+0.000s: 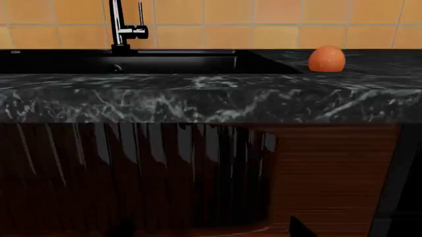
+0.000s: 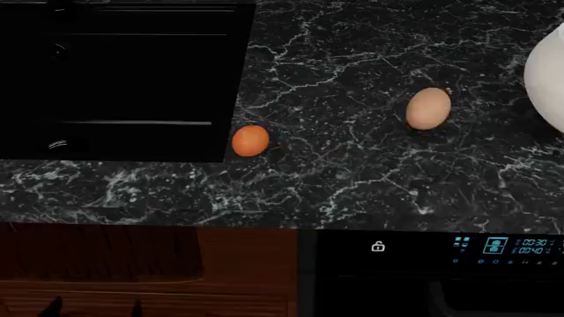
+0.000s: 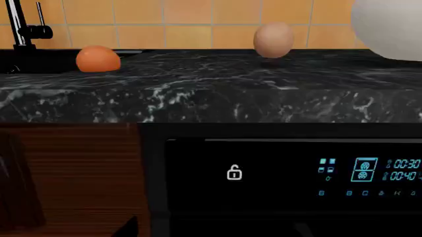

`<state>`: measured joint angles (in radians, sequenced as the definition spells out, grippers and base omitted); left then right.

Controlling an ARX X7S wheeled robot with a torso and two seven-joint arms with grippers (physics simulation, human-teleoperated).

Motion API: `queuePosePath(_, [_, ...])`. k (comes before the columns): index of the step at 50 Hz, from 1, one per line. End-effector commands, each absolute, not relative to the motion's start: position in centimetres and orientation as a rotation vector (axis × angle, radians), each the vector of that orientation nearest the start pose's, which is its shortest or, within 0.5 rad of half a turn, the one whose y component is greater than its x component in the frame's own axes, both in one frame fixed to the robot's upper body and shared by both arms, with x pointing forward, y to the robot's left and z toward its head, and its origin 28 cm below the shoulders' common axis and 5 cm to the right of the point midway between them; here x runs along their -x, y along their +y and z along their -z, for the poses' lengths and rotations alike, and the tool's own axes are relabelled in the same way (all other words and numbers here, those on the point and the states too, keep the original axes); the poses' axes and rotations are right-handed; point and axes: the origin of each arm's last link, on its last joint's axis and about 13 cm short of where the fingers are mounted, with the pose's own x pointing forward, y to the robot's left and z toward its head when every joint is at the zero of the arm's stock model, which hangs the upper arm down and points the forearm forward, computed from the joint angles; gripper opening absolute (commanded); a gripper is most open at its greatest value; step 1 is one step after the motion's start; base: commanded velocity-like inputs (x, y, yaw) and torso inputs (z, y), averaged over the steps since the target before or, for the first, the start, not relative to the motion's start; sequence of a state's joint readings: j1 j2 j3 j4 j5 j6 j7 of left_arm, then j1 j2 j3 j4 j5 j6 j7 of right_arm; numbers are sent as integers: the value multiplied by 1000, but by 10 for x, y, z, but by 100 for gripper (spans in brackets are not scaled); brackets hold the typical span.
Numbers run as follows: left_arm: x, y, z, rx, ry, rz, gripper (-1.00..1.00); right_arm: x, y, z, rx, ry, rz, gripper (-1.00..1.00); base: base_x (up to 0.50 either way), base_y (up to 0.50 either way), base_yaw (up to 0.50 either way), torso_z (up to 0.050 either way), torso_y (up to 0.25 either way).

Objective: Place the eggs and milk next to the bowl.

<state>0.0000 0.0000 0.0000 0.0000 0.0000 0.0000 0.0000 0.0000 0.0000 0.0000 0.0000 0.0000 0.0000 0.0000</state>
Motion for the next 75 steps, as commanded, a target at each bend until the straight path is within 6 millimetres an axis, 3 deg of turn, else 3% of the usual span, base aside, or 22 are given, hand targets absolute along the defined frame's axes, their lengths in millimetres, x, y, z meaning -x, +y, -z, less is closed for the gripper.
queuePosePath(1, [-210,205,-13,0,0,0,100,-210,-96,-13,9,0,0,100,0,0,0,0,0])
queuePosePath(18, [-205,207,-17,29,-45,31,100,-208,-93,-13,10,2,-8,100,0,0,0,0,0])
queuePosePath(32, [-202,207,-28,-13,-40,27,100,-208,-91,-16,24,-2,-6,100,0,0,0,50,0])
queuePosePath(57, [-198,207,-31,-58,-25,37,100,-207,-90,-22,39,-19,-6,100,0,0,0,50,0])
queuePosePath(75, [-198,207,-31,-75,-44,24,100,-207,-89,-23,40,-21,-7,100,0,0,0,0,0])
